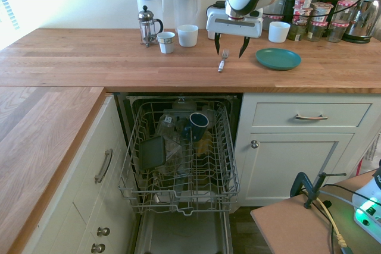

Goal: Put the fork in the dishwasher

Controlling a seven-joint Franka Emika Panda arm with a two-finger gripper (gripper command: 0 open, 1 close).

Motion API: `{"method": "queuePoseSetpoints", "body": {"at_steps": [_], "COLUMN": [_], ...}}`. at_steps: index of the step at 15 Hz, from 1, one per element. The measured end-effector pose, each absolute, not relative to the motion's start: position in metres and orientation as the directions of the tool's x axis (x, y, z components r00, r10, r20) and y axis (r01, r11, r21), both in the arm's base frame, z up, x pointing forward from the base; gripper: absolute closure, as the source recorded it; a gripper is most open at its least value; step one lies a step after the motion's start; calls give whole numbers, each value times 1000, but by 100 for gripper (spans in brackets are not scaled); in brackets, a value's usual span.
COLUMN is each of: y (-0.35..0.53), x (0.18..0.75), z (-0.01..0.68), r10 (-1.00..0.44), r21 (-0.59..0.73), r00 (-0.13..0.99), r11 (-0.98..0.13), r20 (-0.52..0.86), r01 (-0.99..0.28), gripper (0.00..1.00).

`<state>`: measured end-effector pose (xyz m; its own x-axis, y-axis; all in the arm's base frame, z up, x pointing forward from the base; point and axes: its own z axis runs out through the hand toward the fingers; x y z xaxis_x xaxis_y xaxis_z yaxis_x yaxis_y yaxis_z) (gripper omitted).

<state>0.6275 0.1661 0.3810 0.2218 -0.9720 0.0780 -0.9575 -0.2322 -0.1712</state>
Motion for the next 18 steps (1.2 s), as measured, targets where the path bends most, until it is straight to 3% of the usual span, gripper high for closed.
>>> {"method": "queuePoseSetpoints", "body": {"at_steps": [6,13,14,18], "y": [169,167,166,166], "x": [678,688,688,688], "z": [360,343,343,342], "r10": [-982,-986,-987,-987], "r21": [-123,-97,-97,-93], "r00": [152,136,135,139], "r11": [-165,-146,-144,-146], "r20": [109,96,91,74], "r01": [-979,-985,-985,-985], "gripper": [0,0,100,100]}}
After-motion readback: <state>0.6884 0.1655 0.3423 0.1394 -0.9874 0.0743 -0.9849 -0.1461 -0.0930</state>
